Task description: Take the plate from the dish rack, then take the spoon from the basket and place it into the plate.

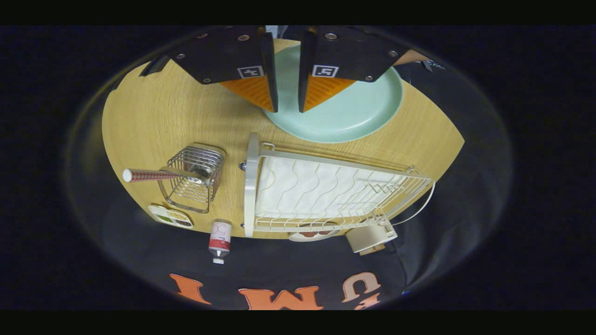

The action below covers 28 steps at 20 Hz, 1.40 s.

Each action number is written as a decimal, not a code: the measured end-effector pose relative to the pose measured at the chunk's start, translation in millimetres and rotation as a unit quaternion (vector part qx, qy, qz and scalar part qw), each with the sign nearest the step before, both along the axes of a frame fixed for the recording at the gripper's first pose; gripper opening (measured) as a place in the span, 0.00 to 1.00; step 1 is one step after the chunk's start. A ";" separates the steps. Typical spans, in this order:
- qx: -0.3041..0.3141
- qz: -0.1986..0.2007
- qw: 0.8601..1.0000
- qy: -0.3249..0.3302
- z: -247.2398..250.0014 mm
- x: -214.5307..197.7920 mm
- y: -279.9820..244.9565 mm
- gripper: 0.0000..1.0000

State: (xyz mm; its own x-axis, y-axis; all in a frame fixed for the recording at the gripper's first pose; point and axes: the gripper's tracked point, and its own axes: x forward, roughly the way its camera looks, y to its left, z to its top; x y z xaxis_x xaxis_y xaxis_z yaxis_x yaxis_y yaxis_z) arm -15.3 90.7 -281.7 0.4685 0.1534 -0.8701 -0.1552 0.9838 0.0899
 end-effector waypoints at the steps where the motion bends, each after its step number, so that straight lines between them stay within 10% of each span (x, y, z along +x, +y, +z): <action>1: 0.000 -0.002 1.000 -0.007 0.7 2.4 -0.5 0.23; 17: -0.009 -0.097 0.964 -0.247 60.2 47.7 -74.4 0.64; 28: -0.043 -0.155 0.939 -0.304 52.2 79.4 -118.3 0.64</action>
State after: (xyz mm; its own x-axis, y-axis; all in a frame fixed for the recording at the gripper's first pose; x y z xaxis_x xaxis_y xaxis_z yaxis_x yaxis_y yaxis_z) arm 64.1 -27.6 -229.5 0.8928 -0.1303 -0.4312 0.1426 0.9898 -0.0038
